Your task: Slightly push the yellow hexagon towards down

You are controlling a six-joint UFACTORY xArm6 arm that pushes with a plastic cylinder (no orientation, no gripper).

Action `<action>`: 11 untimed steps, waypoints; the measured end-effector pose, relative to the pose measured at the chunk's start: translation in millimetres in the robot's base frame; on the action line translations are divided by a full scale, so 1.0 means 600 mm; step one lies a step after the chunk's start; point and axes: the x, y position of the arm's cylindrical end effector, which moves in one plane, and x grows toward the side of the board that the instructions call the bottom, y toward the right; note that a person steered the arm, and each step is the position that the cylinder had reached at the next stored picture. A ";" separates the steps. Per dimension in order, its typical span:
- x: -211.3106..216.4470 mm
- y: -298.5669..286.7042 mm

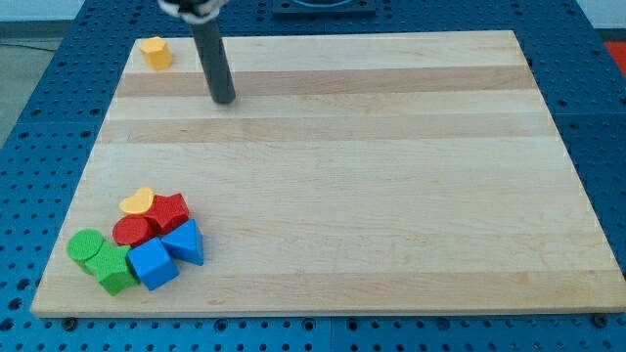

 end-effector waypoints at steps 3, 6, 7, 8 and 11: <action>-0.173 -0.064; -0.169 -0.250; -0.153 -0.217; -0.141 -0.187; -0.110 -0.177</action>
